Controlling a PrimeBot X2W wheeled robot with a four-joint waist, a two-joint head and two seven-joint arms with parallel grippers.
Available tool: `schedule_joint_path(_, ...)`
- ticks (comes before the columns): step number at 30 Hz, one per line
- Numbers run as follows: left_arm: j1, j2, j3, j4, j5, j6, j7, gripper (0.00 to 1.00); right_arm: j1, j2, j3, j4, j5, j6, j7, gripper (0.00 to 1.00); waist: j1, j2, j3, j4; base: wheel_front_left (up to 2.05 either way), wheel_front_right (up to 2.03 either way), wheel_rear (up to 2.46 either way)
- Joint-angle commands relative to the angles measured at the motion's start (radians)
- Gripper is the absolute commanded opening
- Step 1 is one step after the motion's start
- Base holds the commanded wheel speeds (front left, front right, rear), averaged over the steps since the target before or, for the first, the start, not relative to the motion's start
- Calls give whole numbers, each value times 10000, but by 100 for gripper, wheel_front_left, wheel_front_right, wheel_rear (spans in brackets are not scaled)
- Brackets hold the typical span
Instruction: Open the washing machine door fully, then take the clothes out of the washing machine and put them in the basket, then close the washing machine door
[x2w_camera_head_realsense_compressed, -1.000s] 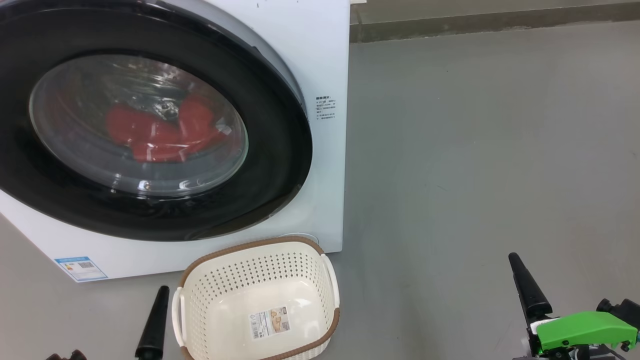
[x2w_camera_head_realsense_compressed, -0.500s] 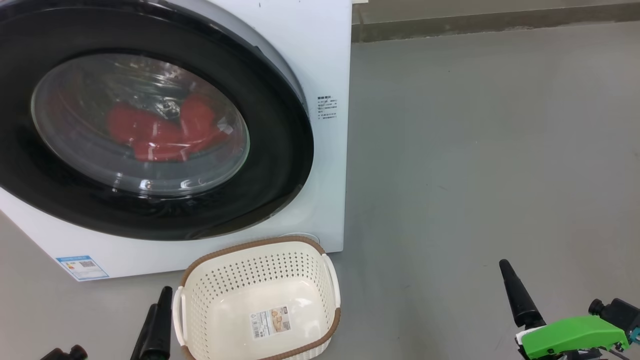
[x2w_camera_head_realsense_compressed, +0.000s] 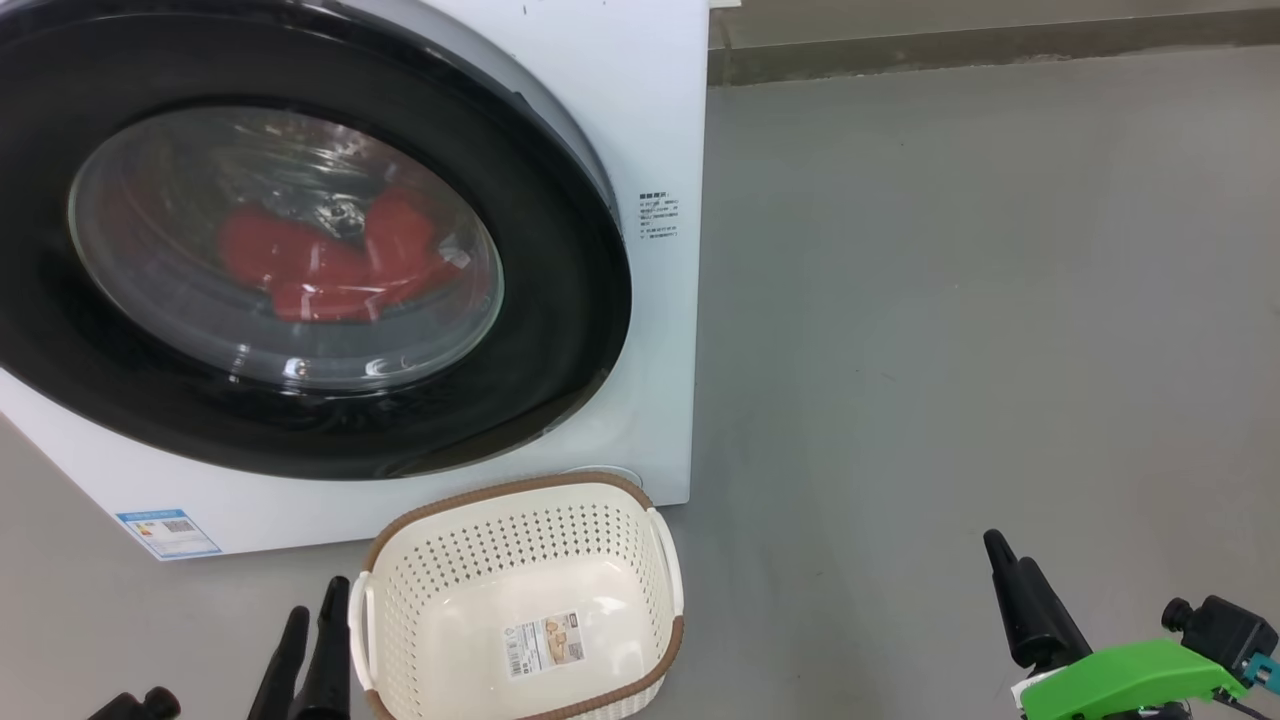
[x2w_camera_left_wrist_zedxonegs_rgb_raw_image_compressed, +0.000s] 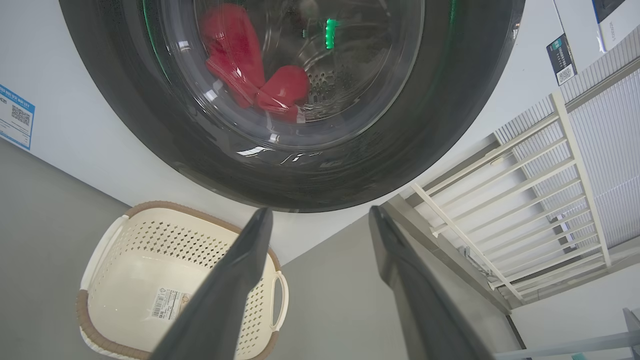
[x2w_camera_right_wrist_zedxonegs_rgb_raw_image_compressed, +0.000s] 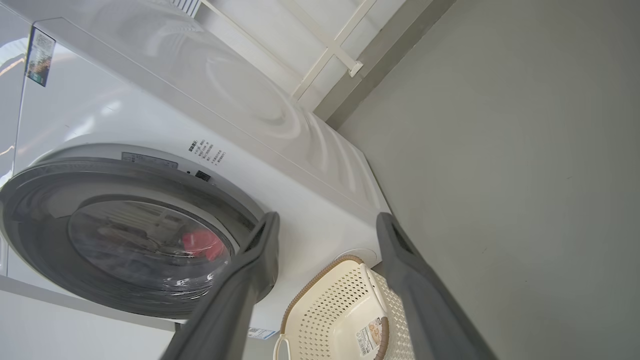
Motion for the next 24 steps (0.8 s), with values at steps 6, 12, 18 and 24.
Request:
schedule_joint_path(6,-7,174,147,-433,916,-43,-281,100,-70,-199,242,-237,-759,4,-297,100,-1,0,-6,13,0,0,0)
schedule_joint_path(12,50,169,225,-502,1696,-47,-488,100,-31,-224,401,-237,-1467,4,-503,100,-1,0,-14,15,0,0,0)
schedule_joint_path(18,90,166,254,-554,2273,-50,-636,100,13,-255,514,-263,-1947,4,-650,100,-1,0,-14,8,0,0,0)
schedule_joint_path(24,146,171,284,-596,2992,-54,-814,100,61,-277,627,-286,-2526,5,-826,100,-1,0,5,-10,0,0,0)
